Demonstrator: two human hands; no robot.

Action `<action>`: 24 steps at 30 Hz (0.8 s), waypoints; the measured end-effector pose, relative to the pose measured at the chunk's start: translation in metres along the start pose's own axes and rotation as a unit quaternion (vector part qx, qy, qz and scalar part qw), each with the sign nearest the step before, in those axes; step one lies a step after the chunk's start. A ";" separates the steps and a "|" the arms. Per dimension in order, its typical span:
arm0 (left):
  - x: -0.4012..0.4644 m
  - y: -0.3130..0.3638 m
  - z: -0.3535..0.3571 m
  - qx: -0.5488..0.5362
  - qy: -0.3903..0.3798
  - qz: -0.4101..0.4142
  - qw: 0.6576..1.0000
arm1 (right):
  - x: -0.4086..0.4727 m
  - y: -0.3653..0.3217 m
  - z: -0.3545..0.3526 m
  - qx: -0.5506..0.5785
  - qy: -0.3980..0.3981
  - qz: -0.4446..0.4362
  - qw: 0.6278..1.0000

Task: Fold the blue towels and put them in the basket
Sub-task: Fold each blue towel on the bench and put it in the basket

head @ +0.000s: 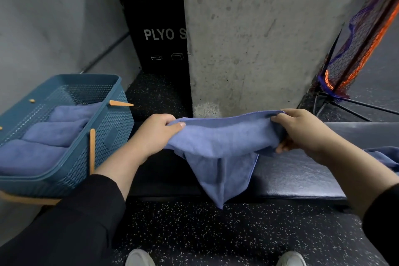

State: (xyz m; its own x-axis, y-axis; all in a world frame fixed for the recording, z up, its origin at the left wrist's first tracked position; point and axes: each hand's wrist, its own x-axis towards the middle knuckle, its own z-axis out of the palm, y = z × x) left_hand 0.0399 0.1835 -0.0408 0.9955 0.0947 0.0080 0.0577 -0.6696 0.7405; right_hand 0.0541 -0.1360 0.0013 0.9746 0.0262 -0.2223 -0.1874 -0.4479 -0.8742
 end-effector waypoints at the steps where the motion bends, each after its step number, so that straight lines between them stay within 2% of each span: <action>1: -0.001 0.000 -0.003 -0.010 -0.054 -0.010 0.998 | 0.001 0.000 -0.001 -0.011 0.012 -0.003 1.000; 4: -0.006 -0.003 -0.009 -0.040 -0.224 -0.059 0.972 | 0.004 0.000 -0.003 -0.067 0.007 -0.009 0.998; 6: -0.006 -0.005 -0.010 -0.022 -0.266 -0.063 0.962 | 0.007 0.004 -0.003 -0.101 -0.024 0.004 0.995; 7: -0.005 -0.006 -0.009 -0.016 -0.258 -0.061 0.964 | 0.008 0.006 -0.002 -0.109 -0.037 0.014 0.993; 9: -0.002 -0.006 -0.005 -0.016 -0.191 -0.069 0.979 | 0.012 0.010 0.002 -0.096 -0.046 0.045 0.993; 11: 0.004 0.000 -0.001 -0.081 -0.117 -0.116 0.983 | 0.016 0.003 0.007 -0.011 -0.042 0.072 0.996; 12: 0.009 0.009 0.000 -0.144 -0.100 -0.151 0.973 | 0.022 -0.004 0.007 0.008 -0.032 0.055 0.998; 14: 0.029 0.031 -0.008 -0.246 -0.066 -0.177 0.951 | 0.046 -0.026 0.005 -0.041 0.029 -0.028 0.998; 16: 0.063 0.060 -0.027 -0.322 0.000 -0.134 0.937 | 0.067 -0.064 -0.003 -0.073 0.100 -0.108 0.986; 18: 0.092 0.099 -0.057 -0.410 0.064 -0.077 0.906 | 0.081 -0.112 -0.015 0.030 0.121 -0.176 0.977; 20: 0.106 0.136 -0.083 -0.474 0.096 -0.011 0.875 | 0.086 -0.155 -0.028 0.133 0.179 -0.236 0.946; 24: 0.096 0.177 -0.116 -0.453 0.170 0.124 0.866 | 0.059 -0.196 -0.040 0.187 0.250 -0.351 0.883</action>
State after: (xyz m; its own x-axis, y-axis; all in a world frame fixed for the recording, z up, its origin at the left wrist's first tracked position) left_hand 0.1366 0.1593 0.1690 0.8795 0.3460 0.3268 -0.3922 0.1379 0.9095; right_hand 0.1533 -0.0826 0.1772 0.7812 -0.2594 0.5678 0.5485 -0.1493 -0.8227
